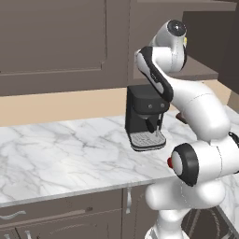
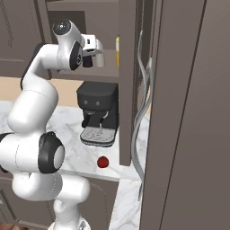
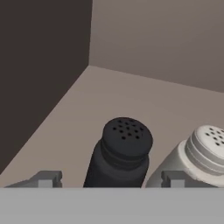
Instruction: There are various items on the counter. Only move the condiments/shakers into the cabinet.
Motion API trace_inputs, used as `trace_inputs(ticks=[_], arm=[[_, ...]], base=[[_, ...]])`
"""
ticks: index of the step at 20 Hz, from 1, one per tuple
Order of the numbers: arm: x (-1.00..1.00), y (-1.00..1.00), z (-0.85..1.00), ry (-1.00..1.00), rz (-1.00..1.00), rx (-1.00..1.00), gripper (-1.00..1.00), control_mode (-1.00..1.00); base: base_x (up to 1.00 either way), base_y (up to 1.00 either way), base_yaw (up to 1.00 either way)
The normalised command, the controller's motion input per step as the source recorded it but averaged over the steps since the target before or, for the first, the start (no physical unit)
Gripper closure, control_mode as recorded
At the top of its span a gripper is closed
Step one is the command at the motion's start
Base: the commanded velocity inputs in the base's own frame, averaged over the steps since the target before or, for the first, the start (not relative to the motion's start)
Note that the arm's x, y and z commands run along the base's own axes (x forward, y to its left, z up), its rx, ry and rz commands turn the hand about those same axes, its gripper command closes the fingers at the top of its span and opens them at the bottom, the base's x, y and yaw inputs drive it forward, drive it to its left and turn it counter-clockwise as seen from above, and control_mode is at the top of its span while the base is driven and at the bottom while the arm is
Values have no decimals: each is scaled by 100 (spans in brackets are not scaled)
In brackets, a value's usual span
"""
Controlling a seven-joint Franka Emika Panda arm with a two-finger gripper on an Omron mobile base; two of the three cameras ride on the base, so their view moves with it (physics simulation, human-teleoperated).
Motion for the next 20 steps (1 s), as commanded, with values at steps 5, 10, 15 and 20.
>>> trace_inputs(ticks=[5,10,15,20], arm=[[1,0,0,0,0,0,-100,-100],[-19,0,0,-2,0,0,-100,-100],[-100,0,-10,-15,-1,0,-100,-100],[-100,-21,-49,-9,-5,0,-100,-100]], base=[[0,0,0],[0,0,0],[0,0,0],[0,0,0]])
